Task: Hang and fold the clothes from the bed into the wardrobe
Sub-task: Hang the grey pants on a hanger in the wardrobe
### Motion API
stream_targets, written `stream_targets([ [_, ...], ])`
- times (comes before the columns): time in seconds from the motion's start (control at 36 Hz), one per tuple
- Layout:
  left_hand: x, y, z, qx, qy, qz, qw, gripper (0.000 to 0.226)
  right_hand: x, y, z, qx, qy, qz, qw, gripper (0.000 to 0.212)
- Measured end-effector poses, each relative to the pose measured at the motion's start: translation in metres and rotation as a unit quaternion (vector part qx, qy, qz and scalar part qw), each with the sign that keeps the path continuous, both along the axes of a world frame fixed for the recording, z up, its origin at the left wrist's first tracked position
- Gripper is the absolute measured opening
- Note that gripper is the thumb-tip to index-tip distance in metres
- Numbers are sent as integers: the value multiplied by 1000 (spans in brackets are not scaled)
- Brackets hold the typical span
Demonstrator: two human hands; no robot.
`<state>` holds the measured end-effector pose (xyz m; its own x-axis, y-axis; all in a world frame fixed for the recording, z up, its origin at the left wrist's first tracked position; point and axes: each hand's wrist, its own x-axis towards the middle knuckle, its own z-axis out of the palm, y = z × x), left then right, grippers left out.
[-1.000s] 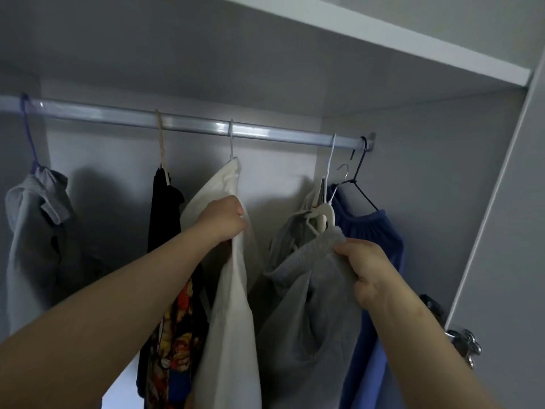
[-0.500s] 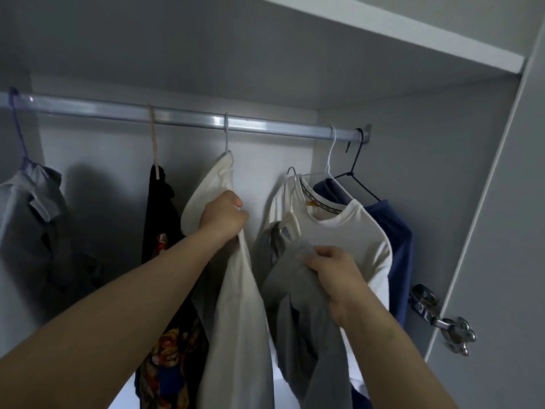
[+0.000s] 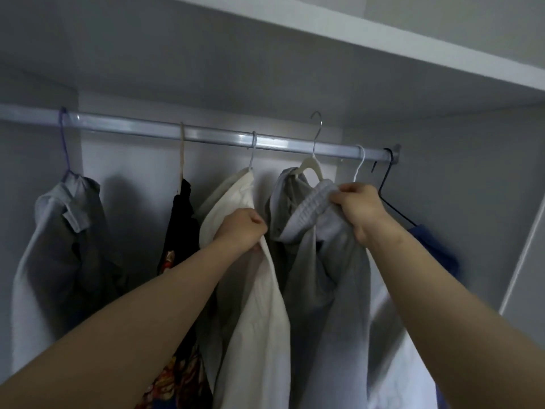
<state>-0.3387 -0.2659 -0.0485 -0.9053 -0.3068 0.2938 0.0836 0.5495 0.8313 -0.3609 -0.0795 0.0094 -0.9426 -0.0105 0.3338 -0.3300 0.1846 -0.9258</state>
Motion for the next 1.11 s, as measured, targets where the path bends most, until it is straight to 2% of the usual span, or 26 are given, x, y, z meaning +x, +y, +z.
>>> stream_targets([
  [0.06, -1, -1, -1, -3, 2, 3, 1000, 18, -15, -7, 0, 23, -6, -9, 1000, 11],
  [0.17, -6, -3, -6, -4, 9, 15, 1000, 22, -34, -16, -14, 79, -35, -25, 996, 27],
  [0.31, -9, 0, -11, 13, 21, 9, 1000, 21, -47, -13, -31, 114, -42, -40, 992, 28],
  [0.44, -11, -1, -13, 12, 25, 10, 1000, 20, -50, -9, -39, 87, -46, -22, 995, 24],
  [0.58, -12, 5, -19, 20, 34, 30, 999, 18, -47, -13, -45, 75, -26, -69, 994, 25],
  [0.72, -9, 10, -24, 12, 40, 23, 999, 12, -39, -20, -52, 74, -14, -52, 996, 27],
  [0.78, -5, 12, -23, -30, 43, 45, 998, 13, -33, -22, -55, 73, -17, -43, 996, 33],
  [0.86, 3, 14, -23, -140, 53, 105, 983, 31, -23, -20, -60, 47, -10, -16, 999, 34],
  [0.92, 10, 18, -21, -171, 72, 113, 976, 35, -16, -16, -64, 20, -2, -11, 1000, 33],
  [1.03, 24, 33, -13, -183, 110, 97, 972, 32, 0, -3, -73, -27, 6, -24, 999, 34],
  [1.11, 31, 53, -9, -137, 166, 49, 975, 24, 20, 10, -74, -59, 20, -37, 997, 24],
])
